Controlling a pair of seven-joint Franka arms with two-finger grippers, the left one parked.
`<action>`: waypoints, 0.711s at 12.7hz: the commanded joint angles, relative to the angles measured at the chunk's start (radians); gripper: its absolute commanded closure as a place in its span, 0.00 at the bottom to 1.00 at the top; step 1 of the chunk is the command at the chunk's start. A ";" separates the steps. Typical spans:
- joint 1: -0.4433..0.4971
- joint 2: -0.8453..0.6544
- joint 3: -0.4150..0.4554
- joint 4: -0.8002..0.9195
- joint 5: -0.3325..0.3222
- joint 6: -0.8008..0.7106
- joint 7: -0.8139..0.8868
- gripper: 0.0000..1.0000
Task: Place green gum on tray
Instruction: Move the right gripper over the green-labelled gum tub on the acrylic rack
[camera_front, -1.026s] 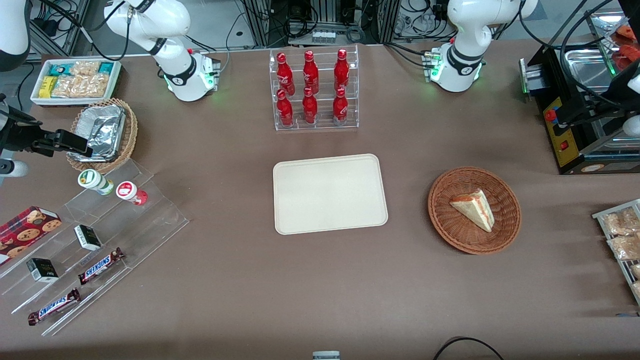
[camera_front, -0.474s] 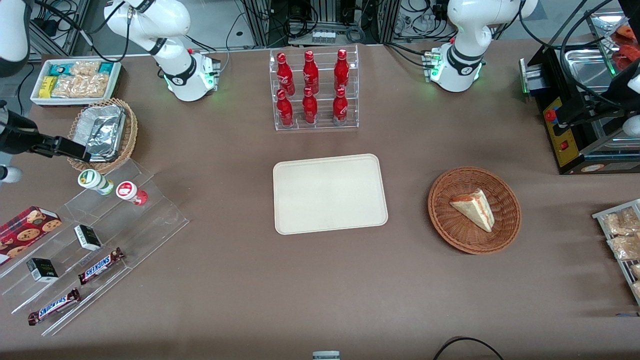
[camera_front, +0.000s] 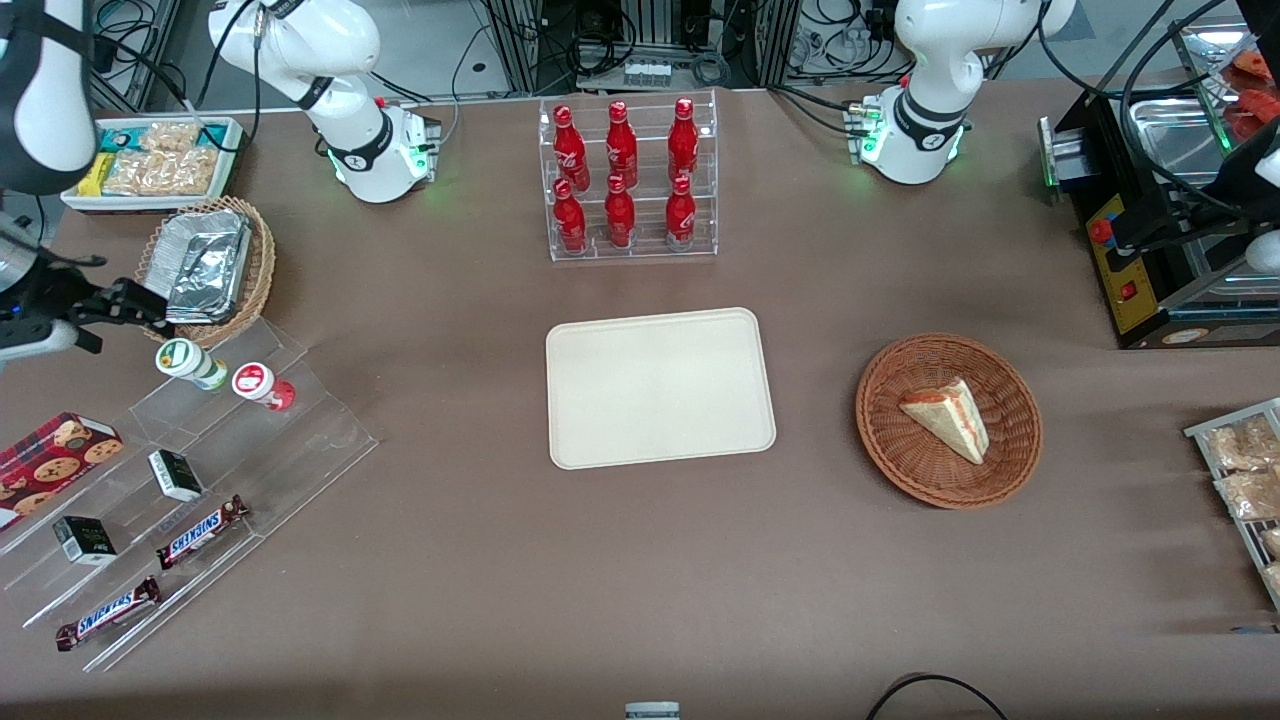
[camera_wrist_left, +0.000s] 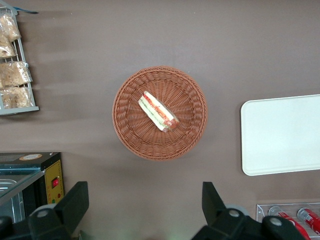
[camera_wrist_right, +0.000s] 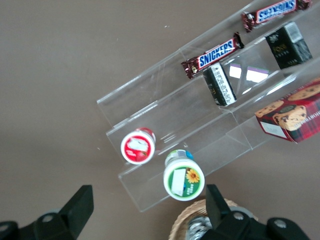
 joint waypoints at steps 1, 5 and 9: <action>0.001 -0.069 -0.034 -0.135 -0.009 0.079 -0.135 0.00; -0.005 -0.051 -0.049 -0.205 -0.009 0.192 -0.395 0.00; -0.008 -0.005 -0.074 -0.208 -0.002 0.254 -0.467 0.00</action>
